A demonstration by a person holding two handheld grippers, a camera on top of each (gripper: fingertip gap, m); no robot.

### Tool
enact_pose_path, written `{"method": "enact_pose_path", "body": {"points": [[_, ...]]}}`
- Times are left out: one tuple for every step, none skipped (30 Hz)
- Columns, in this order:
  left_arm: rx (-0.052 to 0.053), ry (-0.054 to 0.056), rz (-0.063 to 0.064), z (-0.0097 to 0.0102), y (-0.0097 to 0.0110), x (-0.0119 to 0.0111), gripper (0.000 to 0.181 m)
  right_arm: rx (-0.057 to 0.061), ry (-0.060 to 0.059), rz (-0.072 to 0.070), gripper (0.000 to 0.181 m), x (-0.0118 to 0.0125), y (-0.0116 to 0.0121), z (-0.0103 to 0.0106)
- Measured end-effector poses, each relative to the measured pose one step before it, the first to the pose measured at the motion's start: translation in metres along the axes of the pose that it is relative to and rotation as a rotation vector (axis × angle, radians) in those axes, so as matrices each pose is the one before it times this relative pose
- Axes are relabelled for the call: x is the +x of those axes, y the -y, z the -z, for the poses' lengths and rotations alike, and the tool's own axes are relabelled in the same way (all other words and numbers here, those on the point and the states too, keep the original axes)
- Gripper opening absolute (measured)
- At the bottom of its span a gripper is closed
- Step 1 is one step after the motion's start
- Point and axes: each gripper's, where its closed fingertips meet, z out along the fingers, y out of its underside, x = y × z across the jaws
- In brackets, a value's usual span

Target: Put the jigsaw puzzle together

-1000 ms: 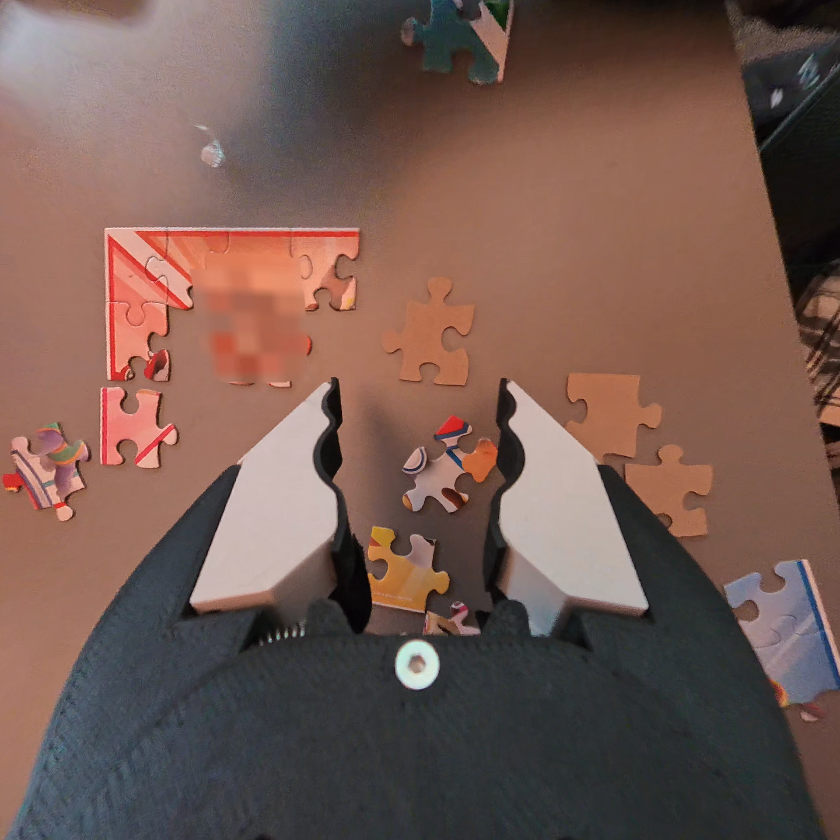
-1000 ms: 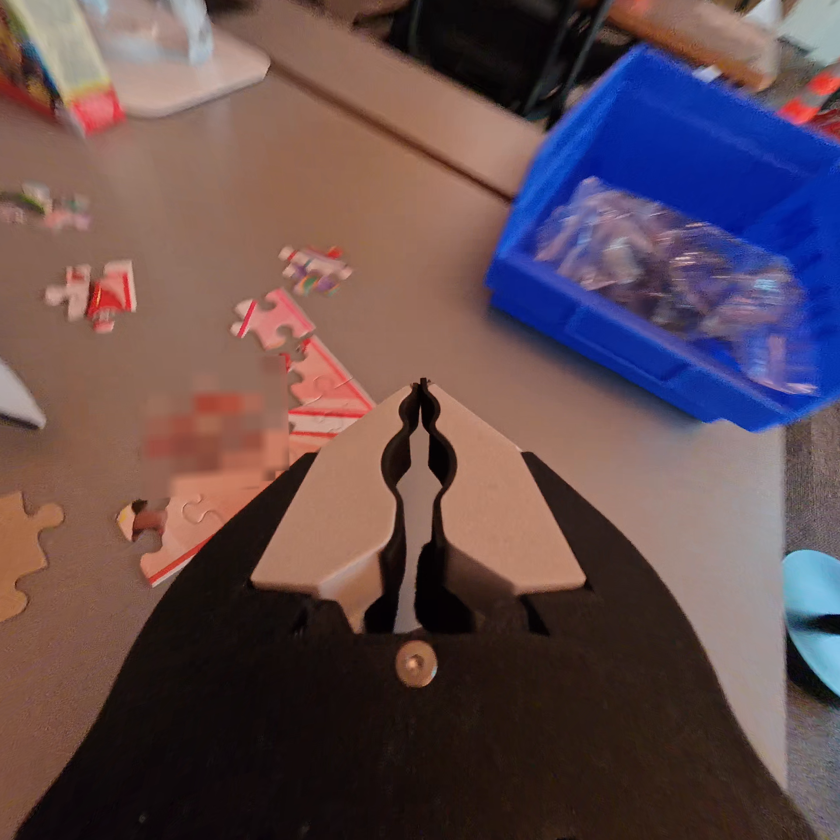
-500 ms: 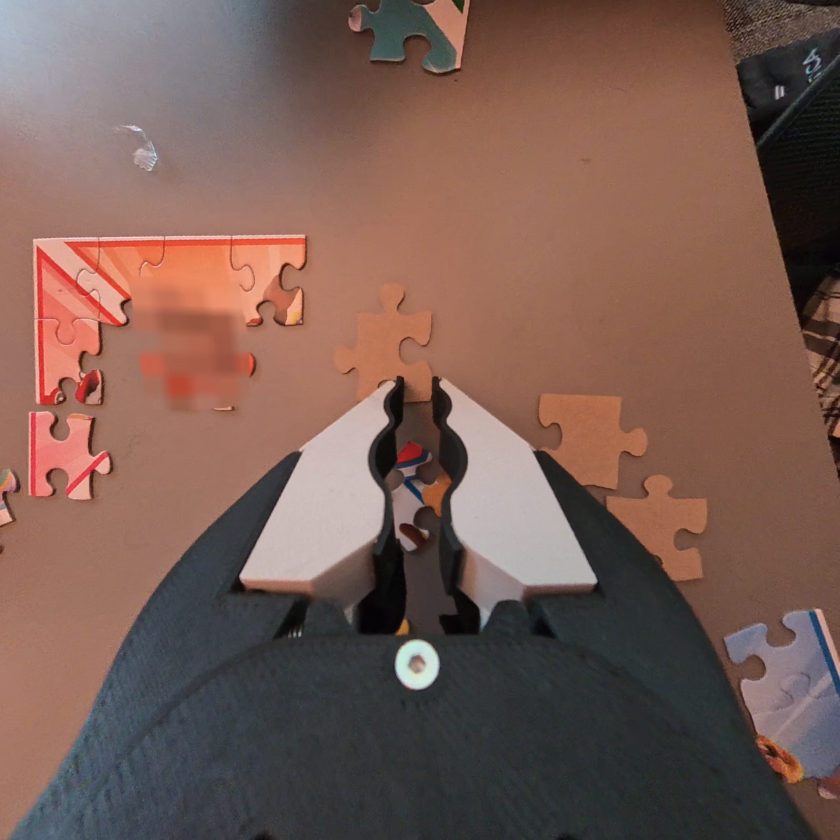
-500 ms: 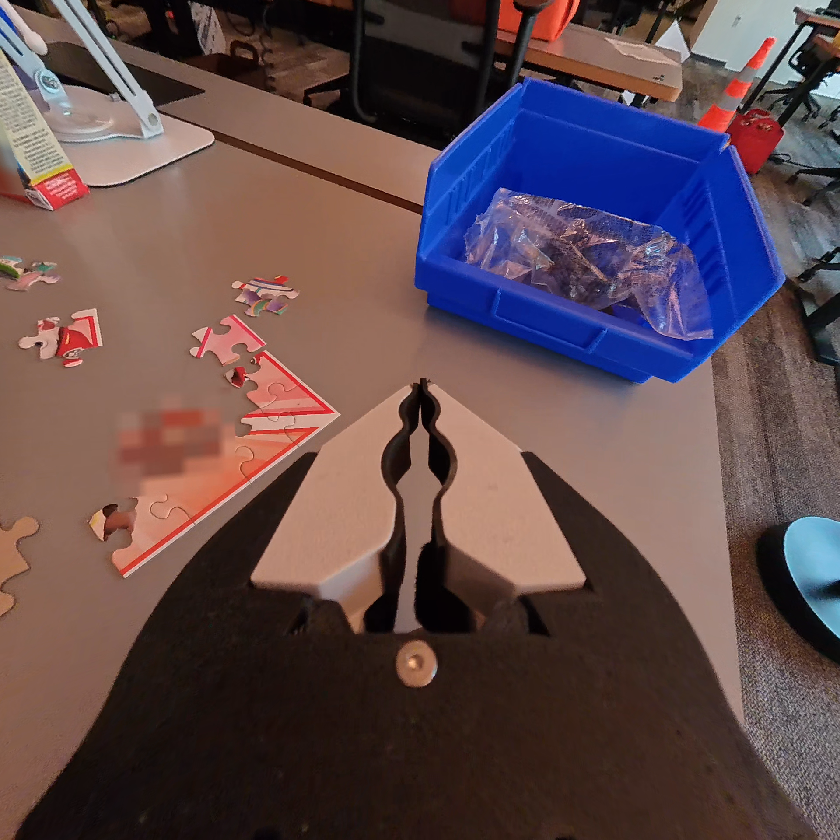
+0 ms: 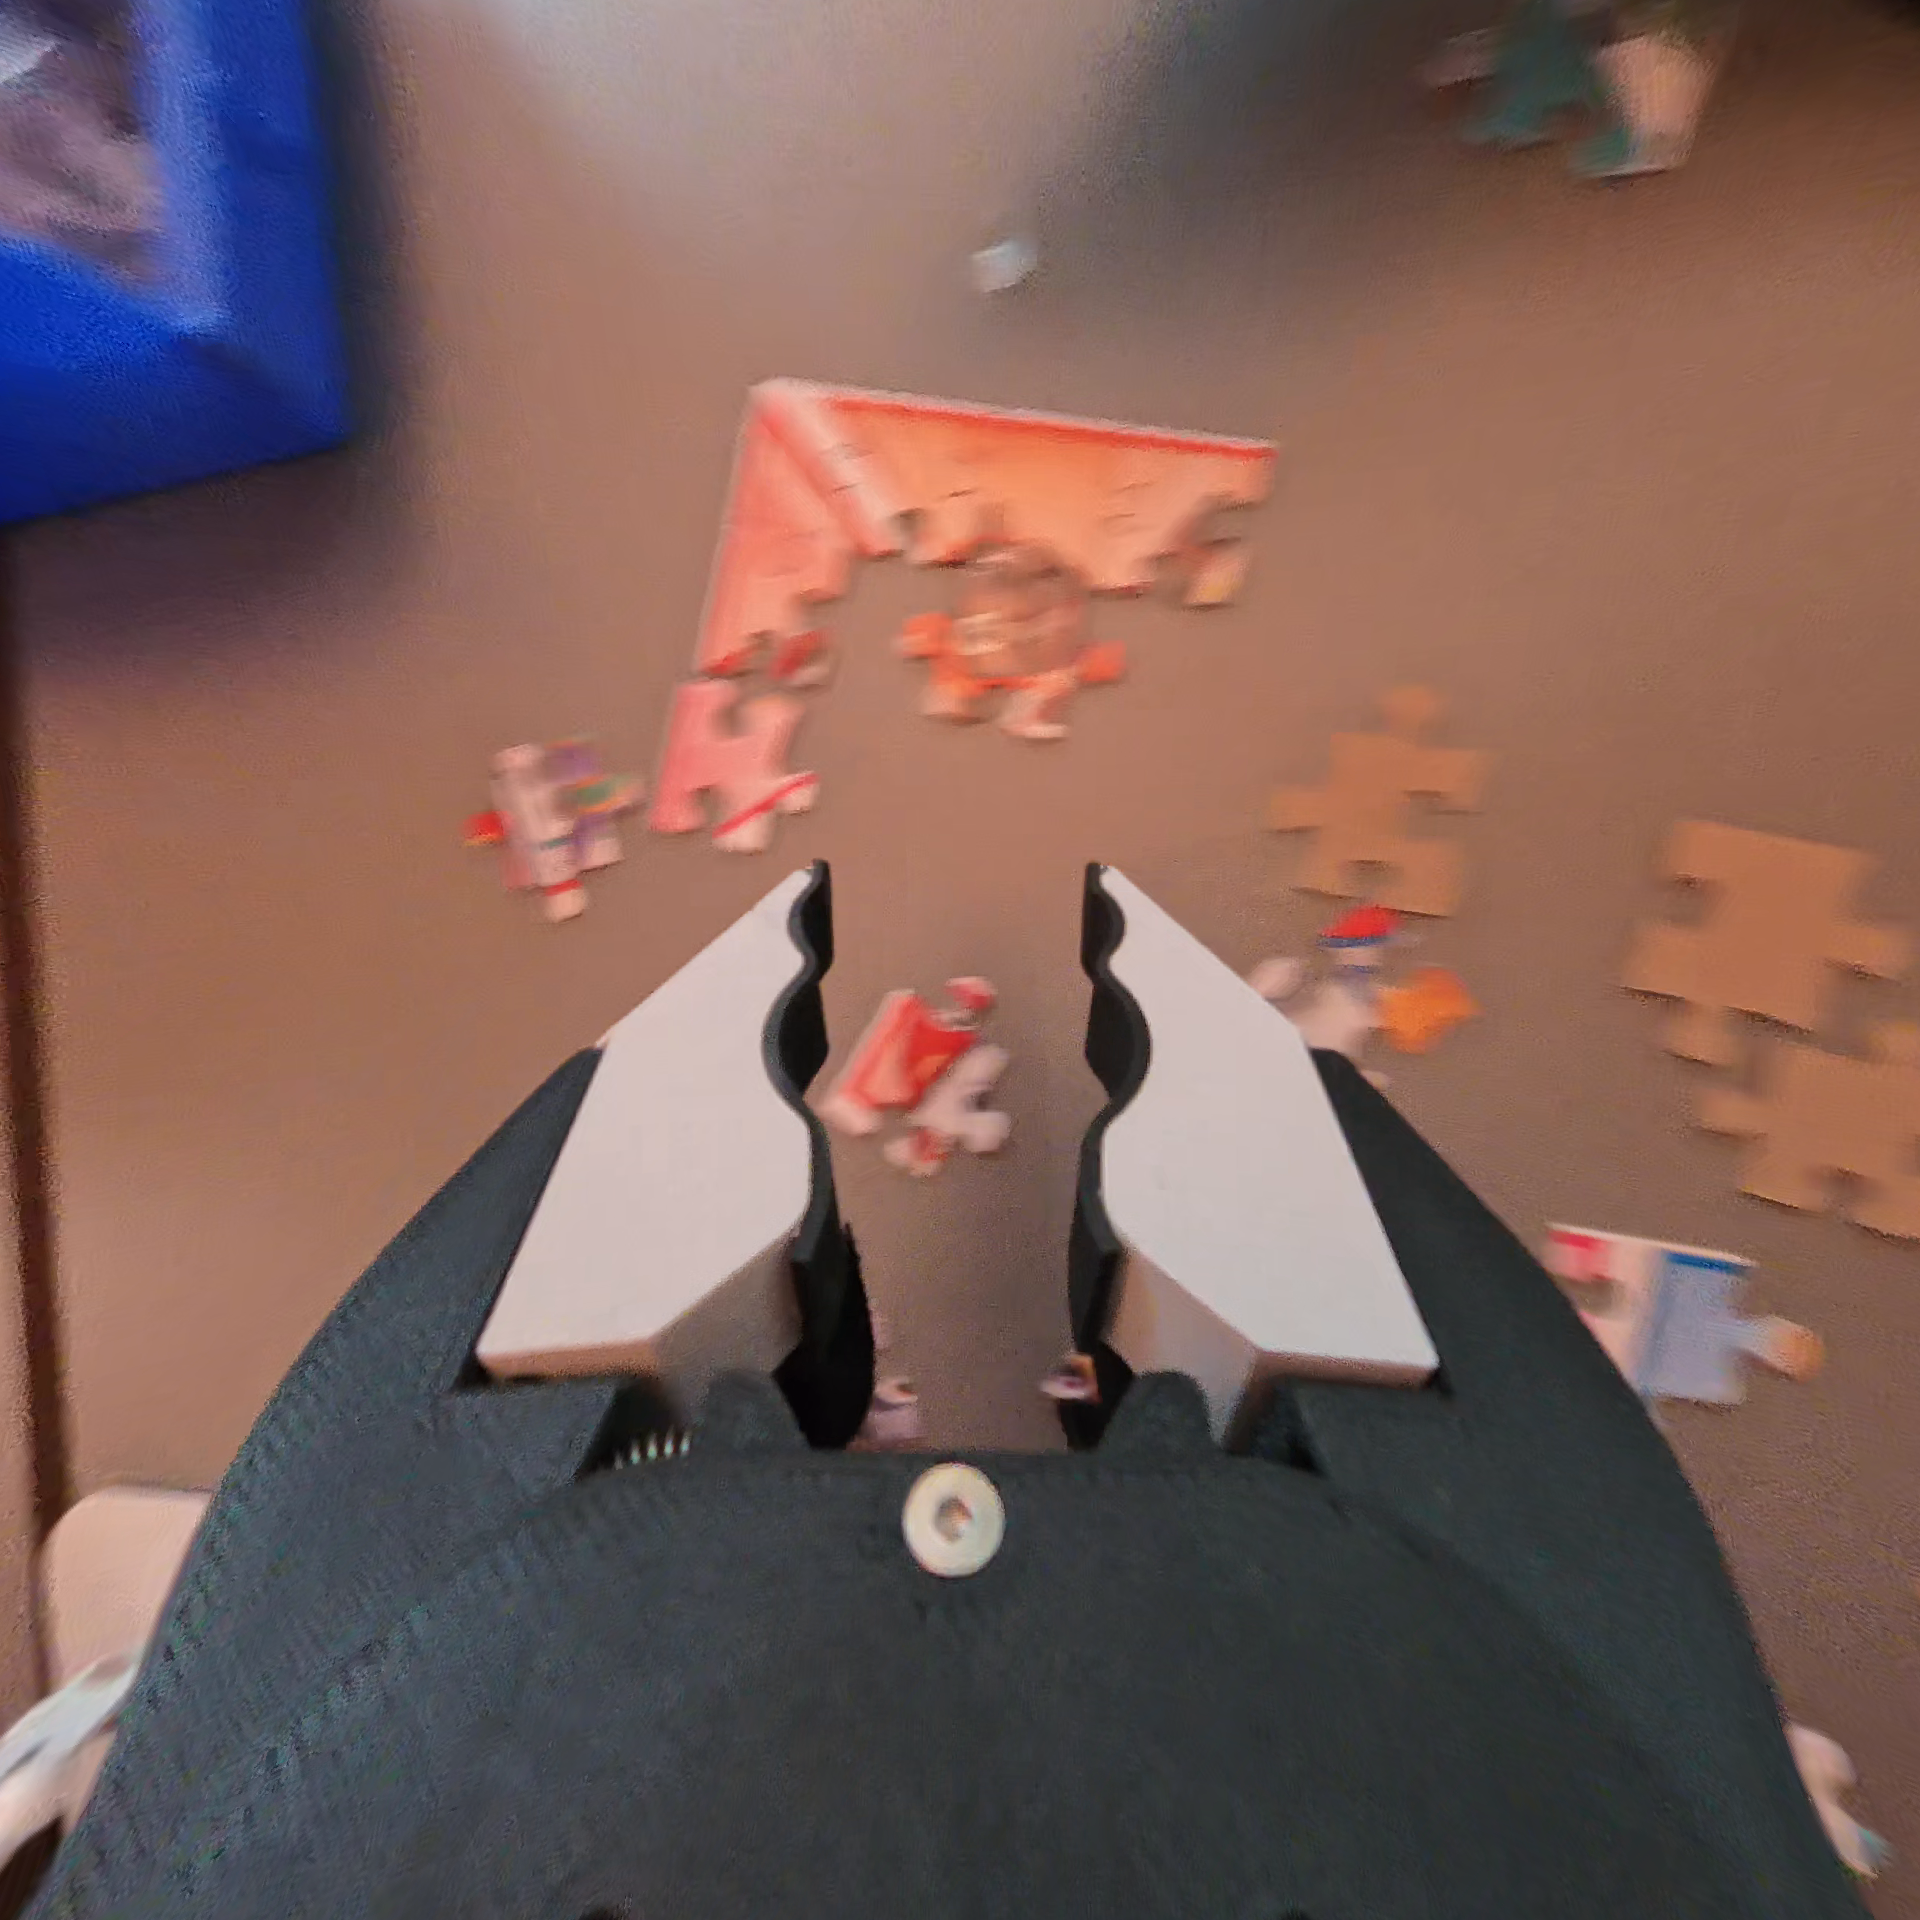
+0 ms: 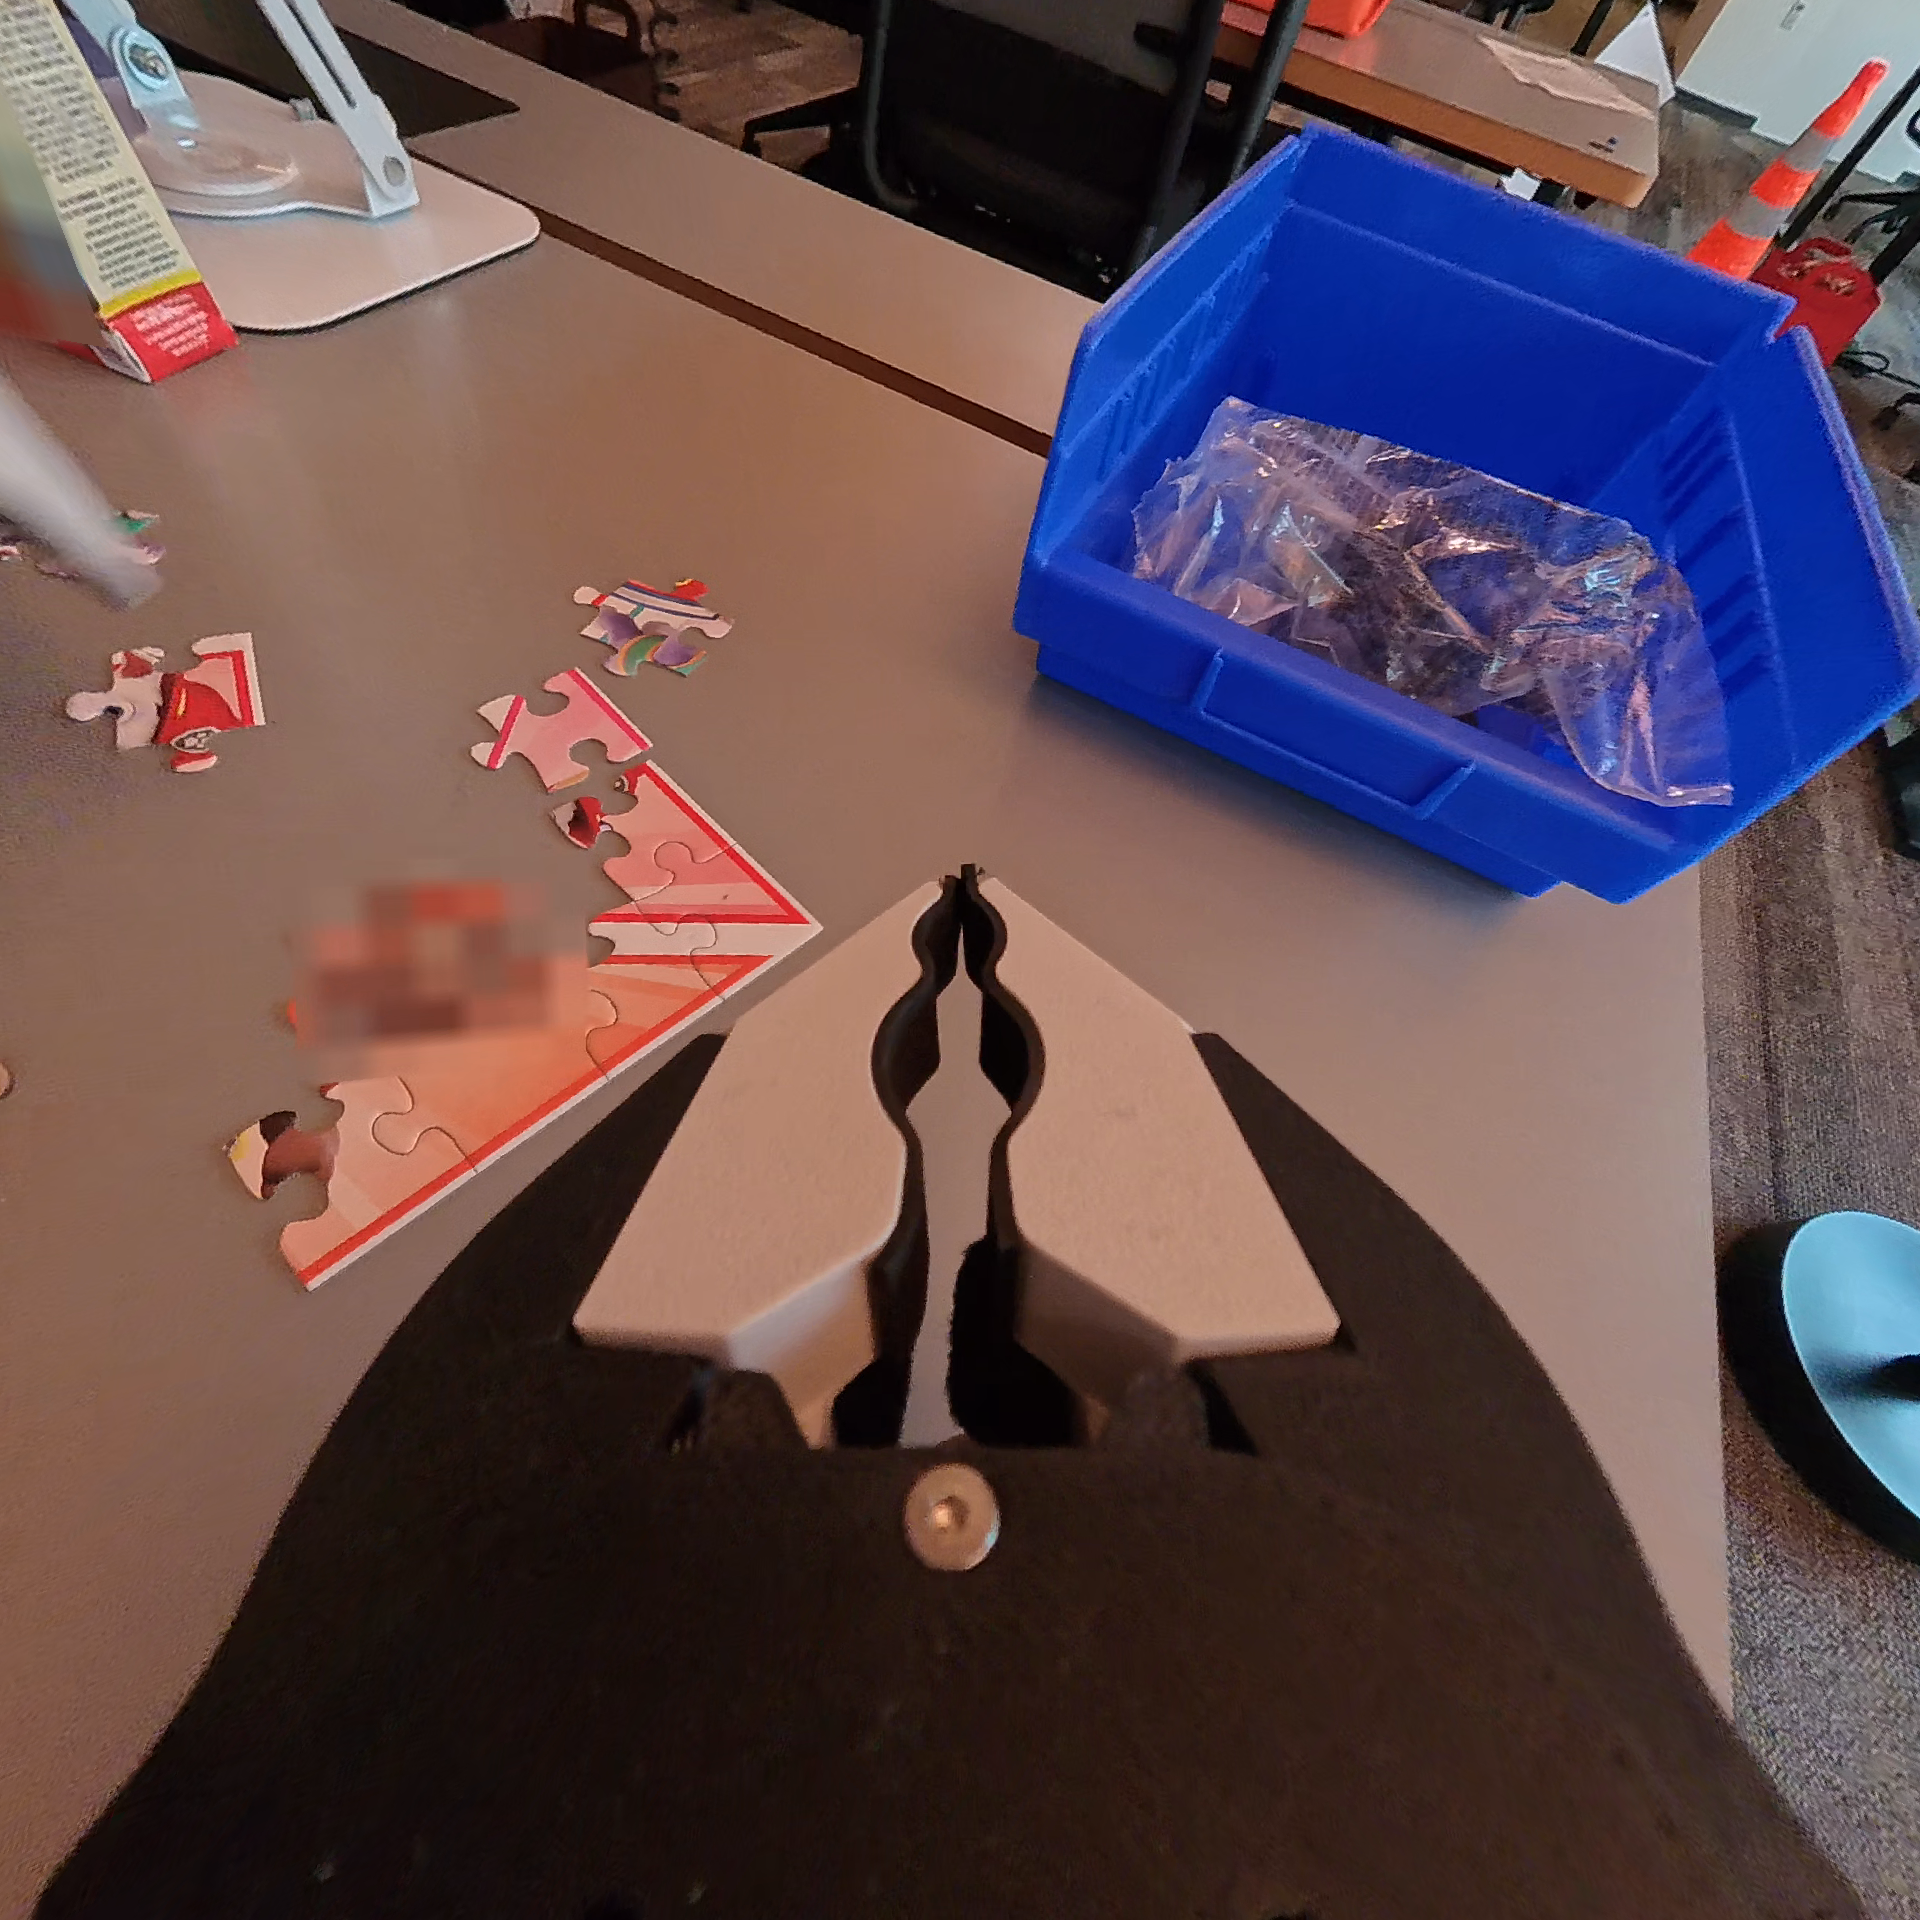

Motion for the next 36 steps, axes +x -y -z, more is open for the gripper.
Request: {"method": "enact_pose_path", "body": {"points": [[-0.0119,0.0350,0.0267,-0.00370,-0.00264,-0.02087,0.048,-0.0056,0.0041,0.0063,0.000,-0.00156,-0.00063,-0.00100],[0.0021,0.0190,0.0189,-0.00586,0.00087,-0.01669,0.047,-0.0061,0.0023,0.0069,0.000,-0.00114,-0.00082,-0.00097],[0.0013,0.0246,0.0120,-0.00760,0.00137,-0.01594,0.044,-0.0048,0.0009,0.0065,0.000,-0.00095,-0.00068,-0.00074],[-0.0096,0.0325,0.0153,-0.00935,0.00015,-0.01623,0.042,-0.0025,0.0019,0.0045,0.000,-0.00083,-0.00031,-0.00068],[-0.0026,0.0100,0.0245,-0.01061,0.00123,-0.01156,0.039,-0.0021,0.0024,0.0025,0.000,-0.00073,-0.00045,-0.00045],[0.0111,-0.0098,0.0312,-0.01076,0.00353,-0.00724,0.036,-0.0024,0.0011,0.0019,0.000,-0.00041,-0.00049,-0.00026],[0.0069,-0.0117,0.0207,-0.01040,0.00231,-0.00529,0.029,-0.0013,0.0001,0.0014,0.000,-0.00010,-0.00026,-0.00012],[-0.0142,-0.0123,0.0057,-0.00979,-0.00147,-0.00378,0.021,-0.0002,0.0010,0.0004,0.000,-0.00007,-0.00007,-0.00015],[-0.0213,-0.0164,-0.0120,-0.00888,-0.00317,-0.00153,0.013,-0.0007,0.0015,0.0003,0.000,-0.00007,-0.00022,-0.00020],[-0.0209,-0.0159,-0.0231,-0.00782,-0.00400,0.00029,0.005,-0.0015,0.0011,0.0013,0.000,-0.00025,-0.00028,-0.00011],[-0.0110,-0.0067,-0.0056,-0.00507,-0.00258,-0.00052,0.000,-0.0010,0.0012,0.0020,0.000,-0.00025,-0.00017,-0.00023],[0.0013,-0.0132,0.0229,-0.00007,-0.00013,-0.00041,0.000,-0.0006,0.0023,0.0024,0.000,-0.00046,0.00011,-0.00021],[-0.0115,-0.0109,0.0193,0.00103,-0.00238,0.00009,0.000,-0.0011,0.0024,0.0028,0.000,-0.00060,0.00015,-0.00031],[-0.0222,0.0113,0.0001,0.00221,-0.00461,-0.00171,0.000,-0.0017,0.0019,0.0038,0.000,-0.00077,0.00012,-0.00024],[-0.0338,0.0262,-0.0098,0.00332,-0.00688,-0.00316,0.000,-0.0012,0.0021,0.0041,0.000,-0.00071,0.00023,-0.00039],[-0.0322,0.0227,0.0012,0.00349,-0.00807,-0.00234,0.000,-0.0012,0.0026,0.0033,0.000,-0.00090,0.00019,-0.00027],[-0.0223,0.0096,0.0223,0.00350,-0.00788,-0.00110,0.000,-0.0017,0.0018,0.0027,0.000,-0.00061,0.00007,-0.00023],[-0.0225,0.0159,0.0339,0.00349,-0.00934,-0.00269,0.000,-0.0016,0.0006,0.0027,0.000,-0.00043,-0.00005,-0.00020],[-0.0236,0.0157,0.0300,0.00356,-0.01019,-0.00334,0.000,0.0000,0.0003,0.0023,0.000,-0.00048,0.00020,0.00009],[-0.0200,0.0037,0.0297,0.00360,-0.00980,-0.00186,0.000,0.0009,0.0005,0.0011,0.000,-0.00037,0.00028,0.00004],[-0.0277,0.0056,0.0401,0.00377,-0.01093,-0.00197,0.000,0.0002,-0.0001,0.0008,0.000,-0.00029,0.00013,0.00017],[-0.0379,0.0166,0.0268,0.00380,-0.01165,-0.00241,0.000,-0.0009,-0.0005,0.0006,0.000,-0.00022,-0.00015,0.00004],[-0.0411,0.0244,0.0043,0.00330,-0.01137,-0.00233,0.000,-0.0010,-0.0005,0.0007,0.000,-0.00014,-0.00012,-0.00007],[-0.0381,0.0228,0.0035,0.00313,-0.01044,-0.00125,0.000,-0.0002,-0.0004,0.0012,0.000,-0.00023,0.00013,-0.00012],[-0.0052,0.0186,0.0002,0.00372,-0.00490,0.00046,0.010,0.0000,0.0002,0.0014,0.000,-0.00053,0.00013,-0.00019],[0.0317,-0.0015,-0.0121,0.00572,0.00097,0.00446,0.015,-0.0005,0.0015,0.0019,0.000,-0.00081,0.00012,-0.00021],[0.0428,-0.0188,-0.0234,0.00752,0.00306,0.00829,0.018,-0.0005,0.0041,0.0023,0.000,-0.00125,-0.00004,-0.00051],[0.0350,-0.0333,-0.0379,0.00752,0.00303,0.01157,0.023,-0.0015,0.0053,0.0028,0.000,-0.00162,-0.00006,-0.00078],[0.0393,-0.0395,-0.0554,0.00624,0.00450,0.01337,0.026,-0.0045,0.0064,0.0038,0.000,-0.00191,-0.00041,-0.00121],[0.0273,-0.0330,-0.0454,0.00395,0.00324,0.01142,0.028,-0.0077,0.0072,0.0056,0.000,-0.00212,-0.00089,-0.00166],[-0.0012,-0.0265,-0.0286,0.00128,-0.00057,0.00853,0.032,-0.0095,0.0054,0.0070,0.000,-0.00183,-0.00109,-0.00176],[0.0008,-0.0388,-0.0421,-0.00091,-0.00024,0.00997,0.036,-0.0078,0.0040,0.0066,0.000,-0.00152,-0.00094,-0.00152],[0.0158,-0.0348,-0.0481,-0.00182,0.00191,0.00911,0.038,-0.0049,0.0035,0.0041,0.000,-0.00127,-0.00057,-0.00099],[-0.0004,-0.0228,-0.0222,-0.00283,-0.00048,0.00539,0.040,-0.0035,0.0028,0.0017,0.000,-0.00085,-0.00052,-0.00085],[-0.0142,-0.0179,-0.0144,-0.00353,-0.00231,0.00359,0.042,-0.0037,0.0021,0.0001,0.000,-0.00047,-0.00078,-0.00061],[-0.0072,-0.0190,-0.0232,-0.00368,-0.00114,0.00401,0.043,-0.0037,0.0014,-0.0006,0.000,-0.00017,-0.00081,-0.00046]]}}
